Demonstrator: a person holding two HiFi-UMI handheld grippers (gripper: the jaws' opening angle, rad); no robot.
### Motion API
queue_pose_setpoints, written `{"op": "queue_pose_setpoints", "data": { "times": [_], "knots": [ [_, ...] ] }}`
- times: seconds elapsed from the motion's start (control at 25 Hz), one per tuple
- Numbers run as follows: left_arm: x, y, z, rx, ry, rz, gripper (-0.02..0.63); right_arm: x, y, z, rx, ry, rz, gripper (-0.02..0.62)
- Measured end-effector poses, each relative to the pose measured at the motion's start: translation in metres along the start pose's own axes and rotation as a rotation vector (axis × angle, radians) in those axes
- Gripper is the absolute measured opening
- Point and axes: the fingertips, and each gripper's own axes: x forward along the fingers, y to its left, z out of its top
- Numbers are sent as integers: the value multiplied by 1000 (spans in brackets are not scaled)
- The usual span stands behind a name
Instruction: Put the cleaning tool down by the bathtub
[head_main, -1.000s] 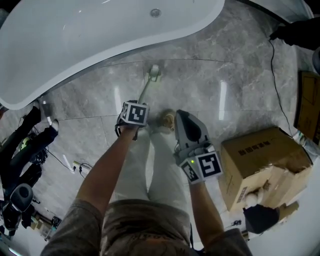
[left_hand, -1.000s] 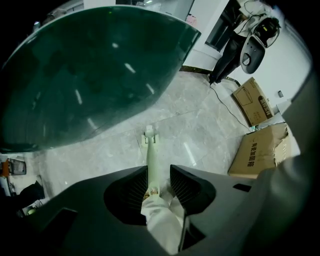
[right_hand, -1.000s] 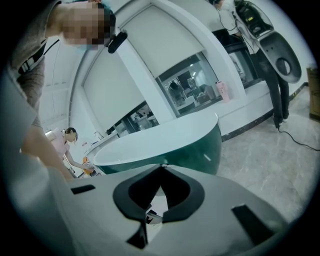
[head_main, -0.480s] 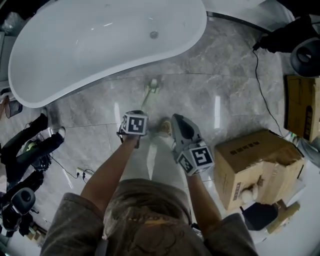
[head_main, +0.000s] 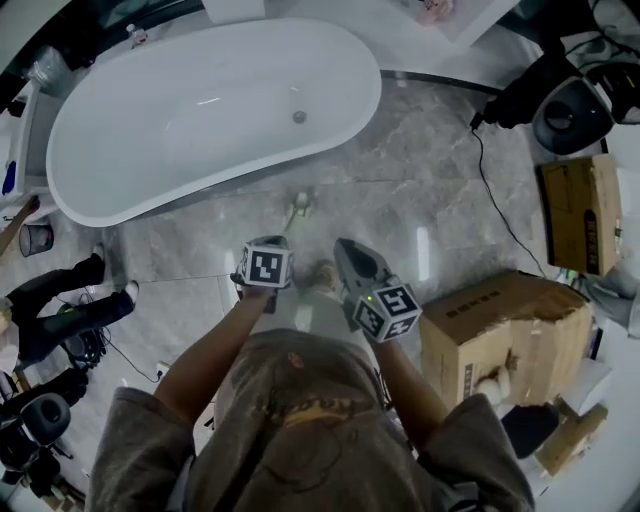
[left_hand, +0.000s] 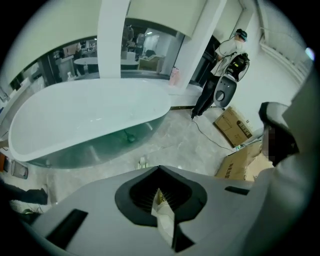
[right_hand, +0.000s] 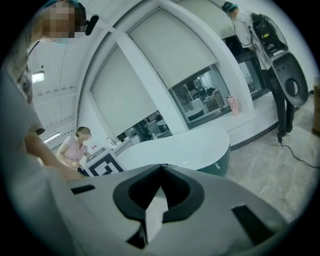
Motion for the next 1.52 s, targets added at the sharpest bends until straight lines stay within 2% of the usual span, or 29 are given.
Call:
{"op": "queue_pose_setpoints", "data": {
  "times": [0.12,0.44,0.76,0.96,1.28,1.52],
  "knots": [
    [-47,-8,27,40,-82,-11,2,-12,19,21,-36,-6,45,0],
    [-150,-34,78,129,-287,-133,2,-34,74,75,-173,-24,159,0],
    [-230,-59,94,274,-483,-249,0,-56,118,122,-295,-97,283,0],
    [-268,-63,103,291,-635,-318,0,-63,142,139,-325,-153,417,0],
    [-277,-65,104,287,-710,-332,0,-71,160,140,-383,-159,530,0],
    [-273,-64,101,284,-715,-326,0,-72,154,139,-390,-148,537,0]
  ]
}}
